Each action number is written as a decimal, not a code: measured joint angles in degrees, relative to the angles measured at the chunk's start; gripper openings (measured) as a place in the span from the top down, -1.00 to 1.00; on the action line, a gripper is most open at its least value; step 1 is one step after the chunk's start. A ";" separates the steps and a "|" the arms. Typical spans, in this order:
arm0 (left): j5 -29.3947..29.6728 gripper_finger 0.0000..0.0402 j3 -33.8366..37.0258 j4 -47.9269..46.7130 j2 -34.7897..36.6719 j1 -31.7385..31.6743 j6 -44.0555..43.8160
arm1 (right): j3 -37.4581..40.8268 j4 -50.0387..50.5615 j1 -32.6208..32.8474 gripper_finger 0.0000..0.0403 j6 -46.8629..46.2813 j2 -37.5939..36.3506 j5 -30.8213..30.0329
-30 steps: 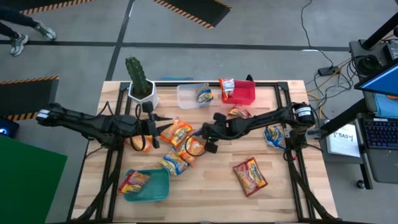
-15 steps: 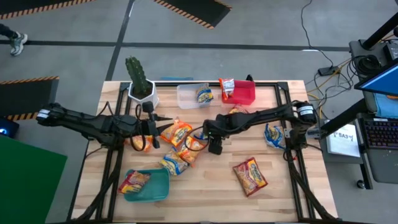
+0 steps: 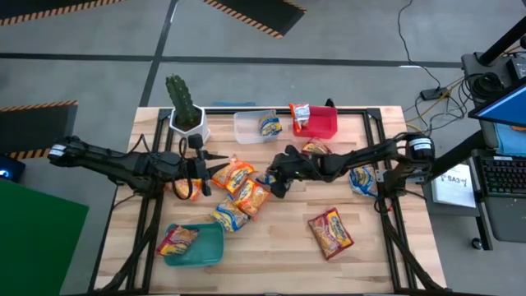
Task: Sort Maruchan noodles
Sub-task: Put the blue noodle pack into the white bin
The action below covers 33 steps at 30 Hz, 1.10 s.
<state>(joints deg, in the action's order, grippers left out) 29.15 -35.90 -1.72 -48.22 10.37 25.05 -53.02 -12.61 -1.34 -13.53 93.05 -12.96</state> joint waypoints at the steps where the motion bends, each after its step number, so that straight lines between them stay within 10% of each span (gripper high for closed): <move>1: 0.00 0.63 0.00 0.01 -0.01 0.02 0.00 | 2.29 -4.95 -0.21 0.91 -0.80 0.73 -0.18; 13: 0.02 0.63 0.02 0.01 -0.25 0.00 0.42 | 9.17 -22.96 0.21 0.96 -5.25 12.31 -0.39; 33: 0.02 0.63 0.02 -0.02 -0.31 0.00 0.42 | 9.77 -15.82 4.07 0.96 -9.20 7.42 7.04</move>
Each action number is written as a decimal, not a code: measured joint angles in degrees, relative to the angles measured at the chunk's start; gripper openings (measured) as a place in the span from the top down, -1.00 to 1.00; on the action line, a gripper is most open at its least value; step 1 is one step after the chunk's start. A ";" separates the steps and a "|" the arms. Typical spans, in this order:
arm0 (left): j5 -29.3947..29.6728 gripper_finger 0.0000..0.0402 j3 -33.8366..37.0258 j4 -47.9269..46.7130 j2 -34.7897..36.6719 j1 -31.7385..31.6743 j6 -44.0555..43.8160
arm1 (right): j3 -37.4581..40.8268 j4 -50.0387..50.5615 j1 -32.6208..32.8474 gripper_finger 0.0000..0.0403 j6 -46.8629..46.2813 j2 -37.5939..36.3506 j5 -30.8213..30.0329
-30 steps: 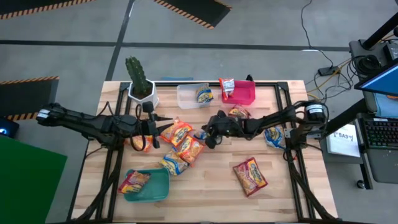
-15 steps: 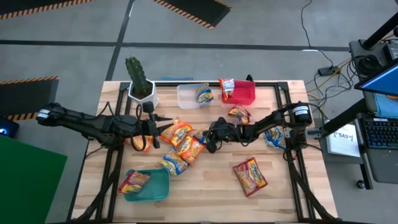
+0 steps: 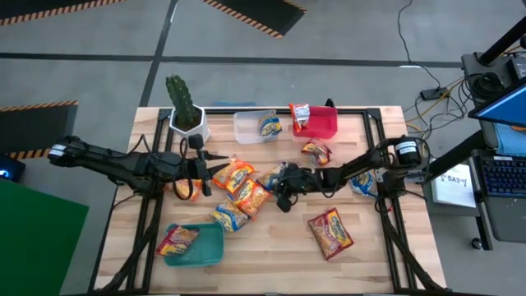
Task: Sort Maruchan noodles
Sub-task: Put the blue noodle pack into the white bin
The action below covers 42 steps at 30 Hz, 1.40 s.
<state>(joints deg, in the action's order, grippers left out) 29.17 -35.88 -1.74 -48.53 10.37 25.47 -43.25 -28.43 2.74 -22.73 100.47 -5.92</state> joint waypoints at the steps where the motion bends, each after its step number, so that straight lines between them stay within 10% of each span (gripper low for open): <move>1: 0.00 0.63 0.00 -0.02 0.00 0.01 0.00 | -0.04 -0.14 -0.06 0.96 -0.55 0.26 1.23; 15: -0.02 0.63 0.02 -0.06 -0.18 0.02 -0.13 | 0.13 2.06 -1.26 0.96 3.16 -3.49 5.45; 25: -0.02 0.63 0.02 0.02 -0.18 0.01 -0.15 | 0.46 1.67 -1.28 0.96 7.36 -4.59 -12.84; 35: -0.02 0.63 0.02 -0.04 -0.15 0.01 -0.02 | 1.60 -12.90 -1.13 0.96 5.82 8.76 -14.42; 42: -0.02 0.63 0.02 -0.22 -0.15 0.00 0.03 | 1.92 -12.47 -1.06 0.96 8.67 3.48 -13.38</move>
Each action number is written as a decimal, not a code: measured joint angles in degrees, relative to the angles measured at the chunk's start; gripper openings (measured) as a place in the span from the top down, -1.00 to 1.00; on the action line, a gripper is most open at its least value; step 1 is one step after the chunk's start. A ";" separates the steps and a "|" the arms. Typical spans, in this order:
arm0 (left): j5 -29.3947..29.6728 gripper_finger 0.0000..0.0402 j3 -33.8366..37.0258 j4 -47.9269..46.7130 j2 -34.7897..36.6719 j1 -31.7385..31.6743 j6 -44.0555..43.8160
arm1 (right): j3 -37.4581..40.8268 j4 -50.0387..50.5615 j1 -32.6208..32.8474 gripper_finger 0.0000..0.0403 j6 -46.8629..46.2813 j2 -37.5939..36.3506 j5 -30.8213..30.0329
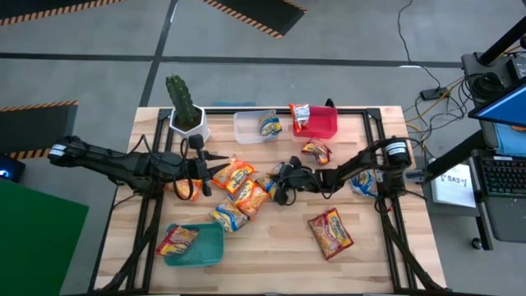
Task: Sort Maruchan noodles
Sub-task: Put the blue noodle pack into the white bin
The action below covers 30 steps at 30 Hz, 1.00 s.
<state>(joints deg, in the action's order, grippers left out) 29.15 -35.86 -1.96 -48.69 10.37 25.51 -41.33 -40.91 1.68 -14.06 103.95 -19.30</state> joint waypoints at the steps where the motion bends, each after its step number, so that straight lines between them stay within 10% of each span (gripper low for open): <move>1: 0.00 0.63 0.00 -0.02 0.00 0.00 0.06 | -0.08 -0.60 0.18 0.96 0.11 -1.08 -0.03; 19: 0.26 0.63 0.00 -0.48 0.00 0.00 0.14 | 0.78 -0.64 2.05 0.96 -1.63 1.41 2.91; 30: 0.26 0.63 0.00 -0.61 0.00 0.00 0.14 | 0.99 6.35 0.95 0.96 1.17 -3.98 -6.25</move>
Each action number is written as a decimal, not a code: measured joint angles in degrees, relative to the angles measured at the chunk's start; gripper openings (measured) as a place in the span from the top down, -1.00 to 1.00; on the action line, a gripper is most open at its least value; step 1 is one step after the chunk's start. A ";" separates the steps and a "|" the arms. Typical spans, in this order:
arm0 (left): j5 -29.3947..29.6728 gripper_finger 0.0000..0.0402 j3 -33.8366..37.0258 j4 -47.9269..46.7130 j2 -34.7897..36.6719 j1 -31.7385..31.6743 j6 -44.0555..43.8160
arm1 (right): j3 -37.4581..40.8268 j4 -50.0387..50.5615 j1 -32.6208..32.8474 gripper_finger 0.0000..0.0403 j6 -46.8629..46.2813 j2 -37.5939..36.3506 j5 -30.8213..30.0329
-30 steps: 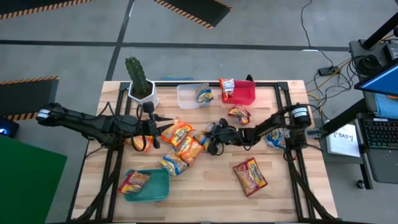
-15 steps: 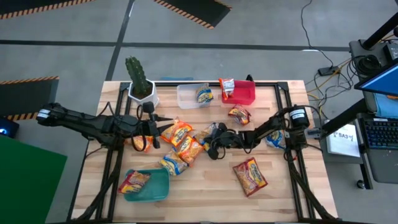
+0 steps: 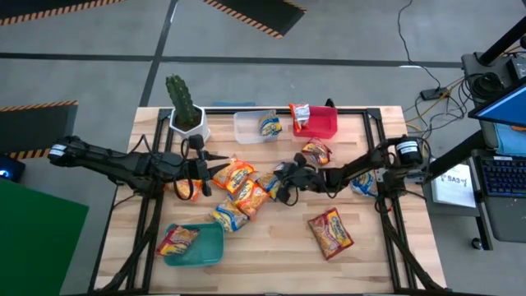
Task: Sort Maruchan noodles
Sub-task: Put the blue noodle pack into the white bin
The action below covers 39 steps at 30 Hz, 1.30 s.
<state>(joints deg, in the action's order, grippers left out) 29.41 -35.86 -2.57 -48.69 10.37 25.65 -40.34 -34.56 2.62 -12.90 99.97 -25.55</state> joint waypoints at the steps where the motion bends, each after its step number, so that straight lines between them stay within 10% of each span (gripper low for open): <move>1: 0.02 0.63 0.00 0.00 0.00 0.00 0.00 | 0.14 0.07 -0.03 0.96 -0.12 0.86 0.00; 13: 0.00 0.63 0.00 -0.03 0.00 0.01 -0.02 | 0.22 1.19 0.11 0.96 -2.88 1.63 1.14; 22: 0.00 0.63 0.00 -0.02 0.00 0.01 -0.02 | 0.02 3.07 1.18 0.96 -4.59 -2.09 21.73; 30: 0.00 0.63 0.00 0.02 0.00 0.02 -0.51 | -0.02 7.18 1.10 0.96 -9.59 -2.38 25.58; 39: -0.17 0.63 0.00 1.49 -1.16 -0.03 -1.12 | -0.68 32.79 1.13 0.96 -14.53 -17.58 27.55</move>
<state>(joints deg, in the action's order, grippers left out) 29.24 -35.86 -1.07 -49.85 10.34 24.53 -41.01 -1.77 3.75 -27.42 82.39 2.00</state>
